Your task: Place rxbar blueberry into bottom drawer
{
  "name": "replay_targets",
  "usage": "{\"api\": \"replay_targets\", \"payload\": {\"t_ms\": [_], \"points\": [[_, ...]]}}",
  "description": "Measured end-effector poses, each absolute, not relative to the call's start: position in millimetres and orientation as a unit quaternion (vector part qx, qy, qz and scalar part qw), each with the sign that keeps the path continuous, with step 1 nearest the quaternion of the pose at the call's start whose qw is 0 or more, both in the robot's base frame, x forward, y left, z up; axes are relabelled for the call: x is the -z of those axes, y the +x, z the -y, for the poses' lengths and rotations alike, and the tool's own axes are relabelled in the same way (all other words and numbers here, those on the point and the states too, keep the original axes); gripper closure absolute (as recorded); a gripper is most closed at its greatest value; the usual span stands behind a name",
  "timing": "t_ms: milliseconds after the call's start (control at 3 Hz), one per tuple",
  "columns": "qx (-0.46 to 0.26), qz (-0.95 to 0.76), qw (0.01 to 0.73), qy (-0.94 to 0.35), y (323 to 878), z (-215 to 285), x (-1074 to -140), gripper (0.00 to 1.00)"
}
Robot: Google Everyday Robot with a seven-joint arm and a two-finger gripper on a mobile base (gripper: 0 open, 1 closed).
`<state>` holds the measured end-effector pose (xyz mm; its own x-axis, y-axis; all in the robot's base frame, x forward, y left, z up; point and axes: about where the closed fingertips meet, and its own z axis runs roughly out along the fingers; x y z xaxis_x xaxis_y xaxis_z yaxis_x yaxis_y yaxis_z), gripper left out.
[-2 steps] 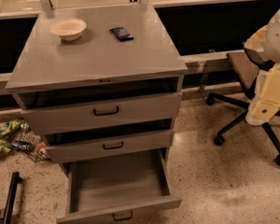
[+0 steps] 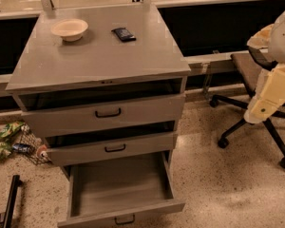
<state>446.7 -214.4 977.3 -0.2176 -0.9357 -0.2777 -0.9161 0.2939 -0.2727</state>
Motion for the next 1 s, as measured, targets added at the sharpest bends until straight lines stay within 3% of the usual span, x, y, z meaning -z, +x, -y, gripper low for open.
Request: {"api": "replay_targets", "payload": {"t_ms": [333,1000], "points": [[-0.041,-0.761,0.323,-0.561,503.3,214.6,-969.4,0.0],[-0.106,-0.697,0.465,-0.536,625.2,181.9,-968.3,0.0]]}}
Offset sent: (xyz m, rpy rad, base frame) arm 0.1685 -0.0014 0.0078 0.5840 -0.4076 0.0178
